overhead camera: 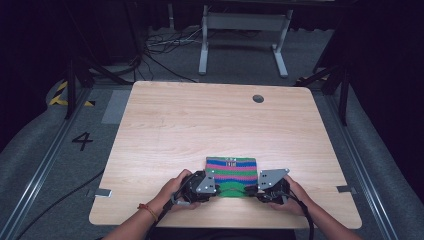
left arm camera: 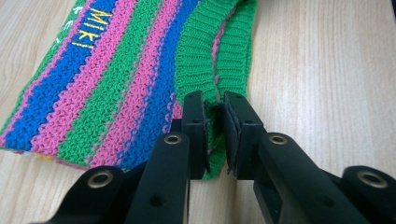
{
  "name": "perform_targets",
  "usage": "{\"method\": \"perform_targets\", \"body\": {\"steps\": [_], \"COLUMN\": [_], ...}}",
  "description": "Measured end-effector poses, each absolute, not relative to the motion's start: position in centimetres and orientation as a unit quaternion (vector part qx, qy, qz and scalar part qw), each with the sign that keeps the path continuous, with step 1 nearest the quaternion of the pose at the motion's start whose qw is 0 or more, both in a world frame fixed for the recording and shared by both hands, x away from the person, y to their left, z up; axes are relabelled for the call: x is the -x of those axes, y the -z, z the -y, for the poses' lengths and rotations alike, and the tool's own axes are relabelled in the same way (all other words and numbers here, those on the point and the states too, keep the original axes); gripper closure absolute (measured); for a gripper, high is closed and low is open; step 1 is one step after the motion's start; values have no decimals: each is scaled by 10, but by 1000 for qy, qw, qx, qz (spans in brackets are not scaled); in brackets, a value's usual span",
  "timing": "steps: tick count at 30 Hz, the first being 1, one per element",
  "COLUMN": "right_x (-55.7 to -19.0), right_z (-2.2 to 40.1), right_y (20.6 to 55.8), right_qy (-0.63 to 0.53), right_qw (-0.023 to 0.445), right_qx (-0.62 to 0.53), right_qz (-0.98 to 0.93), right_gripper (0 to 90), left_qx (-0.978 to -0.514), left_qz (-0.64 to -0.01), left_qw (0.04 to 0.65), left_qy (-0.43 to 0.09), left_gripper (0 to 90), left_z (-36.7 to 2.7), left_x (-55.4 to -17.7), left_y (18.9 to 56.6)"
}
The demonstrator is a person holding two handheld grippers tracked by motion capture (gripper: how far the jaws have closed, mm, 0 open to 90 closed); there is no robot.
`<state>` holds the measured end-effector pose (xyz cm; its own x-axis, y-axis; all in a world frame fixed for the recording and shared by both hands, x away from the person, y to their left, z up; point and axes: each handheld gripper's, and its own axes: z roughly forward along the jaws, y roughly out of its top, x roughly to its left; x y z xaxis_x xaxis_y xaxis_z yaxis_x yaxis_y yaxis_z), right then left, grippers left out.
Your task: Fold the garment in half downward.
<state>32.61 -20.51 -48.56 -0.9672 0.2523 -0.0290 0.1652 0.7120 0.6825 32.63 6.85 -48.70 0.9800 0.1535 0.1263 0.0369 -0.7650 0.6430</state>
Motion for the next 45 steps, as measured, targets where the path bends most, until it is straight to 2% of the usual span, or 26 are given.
{"method": "perform_targets", "body": {"steps": [6,12,19,21,25,28,38,45], "right_x": [-329,-331,-333,-334,-337,-338,-336,-337], "right_z": [206,208,217,221,229,236,258,281], "right_y": [488,481,467,464,457,454,454,458], "right_qy": [-365,-366,-376,-375,-366,-360,-341,-339], "right_qw": [65,75,93,98,110,122,141,152], "right_qx": [-122,-134,-145,-152,-159,-165,-185,-215], "right_qz": [-921,-918,-911,-909,-910,-910,-911,-903], "right_gripper": [827,728,698,690,660,634,545,478], "left_qx": [-934,-940,-935,-936,-938,-938,-939,-930], "left_qz": [-59,-61,-81,-87,-100,-119,-170,-203], "left_qw": [341,321,328,321,311,299,276,281], "left_qy": [-90,-99,-108,-115,-119,-128,-117,-118], "left_gripper": [792,658,610,568,516,440,340,316], "left_z": [-69,-73,-88,-92,-104,-116,-159,-186], "left_x": [-328,-334,-339,-341,-344,-345,-354,-353], "left_y": [488,477,463,459,451,452,466,473]}}
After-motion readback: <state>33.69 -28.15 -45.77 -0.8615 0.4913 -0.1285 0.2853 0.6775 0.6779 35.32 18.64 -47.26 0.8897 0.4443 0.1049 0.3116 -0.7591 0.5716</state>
